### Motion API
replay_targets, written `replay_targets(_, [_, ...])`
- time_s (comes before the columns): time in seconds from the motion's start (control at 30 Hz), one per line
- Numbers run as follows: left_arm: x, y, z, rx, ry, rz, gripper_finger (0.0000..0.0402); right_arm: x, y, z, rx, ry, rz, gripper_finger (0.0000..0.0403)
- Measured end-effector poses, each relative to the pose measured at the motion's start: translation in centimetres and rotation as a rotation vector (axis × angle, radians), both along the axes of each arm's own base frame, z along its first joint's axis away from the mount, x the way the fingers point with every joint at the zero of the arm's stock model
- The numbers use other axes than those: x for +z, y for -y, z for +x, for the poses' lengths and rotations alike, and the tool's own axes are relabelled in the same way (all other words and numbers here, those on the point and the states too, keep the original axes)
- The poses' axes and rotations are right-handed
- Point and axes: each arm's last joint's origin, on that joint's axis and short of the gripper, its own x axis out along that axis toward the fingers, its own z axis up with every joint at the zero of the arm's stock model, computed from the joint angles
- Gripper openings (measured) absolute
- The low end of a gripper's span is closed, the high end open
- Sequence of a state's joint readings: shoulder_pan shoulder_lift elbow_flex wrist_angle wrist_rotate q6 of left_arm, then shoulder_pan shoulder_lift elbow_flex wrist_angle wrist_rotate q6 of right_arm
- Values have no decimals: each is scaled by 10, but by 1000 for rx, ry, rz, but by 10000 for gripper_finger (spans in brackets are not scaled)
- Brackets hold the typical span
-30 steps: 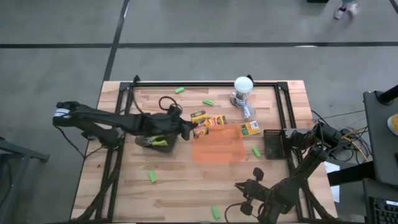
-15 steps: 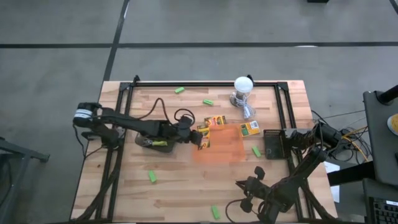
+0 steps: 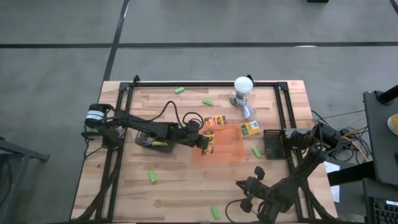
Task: Pick & Place School Supplies
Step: Put the bottom crayon box into the orange bin, then put the left crayon box into the orange bin
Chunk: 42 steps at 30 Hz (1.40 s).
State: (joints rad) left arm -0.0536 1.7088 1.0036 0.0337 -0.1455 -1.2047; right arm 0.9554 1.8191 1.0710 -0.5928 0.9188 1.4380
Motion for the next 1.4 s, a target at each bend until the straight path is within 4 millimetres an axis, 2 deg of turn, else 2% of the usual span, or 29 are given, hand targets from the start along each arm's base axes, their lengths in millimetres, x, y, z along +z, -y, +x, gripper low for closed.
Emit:
replay_targets(0.23, [5, -2, 0, -21, -6, 30, 43, -8, -1, 1, -2, -11, -16, 27])
replay_targets(0.4, [3, -2, -1, -30, -24, 19, 63, -13, -2, 2, -2, -19, -26, 27])
replay_targets(0.6, [1, -3, -3, -29, -48, 19, 88, -13, -2, 2, -2, -18, -24, 27])
replay_targets(0.9, [1, -5, -3, -38, -49, 5, 94, -13, -2, 2, -2, -17, -23, 27])
replay_targets(1.2, [1, -4, -3, -62, -48, -39, 117, -13, -3, 2, -2, -16, -23, 27])
replay_targets(1.4, [8, -3, -5, -100, -32, -65, 122, -13, -2, 2, 0, -18, -26, 27])
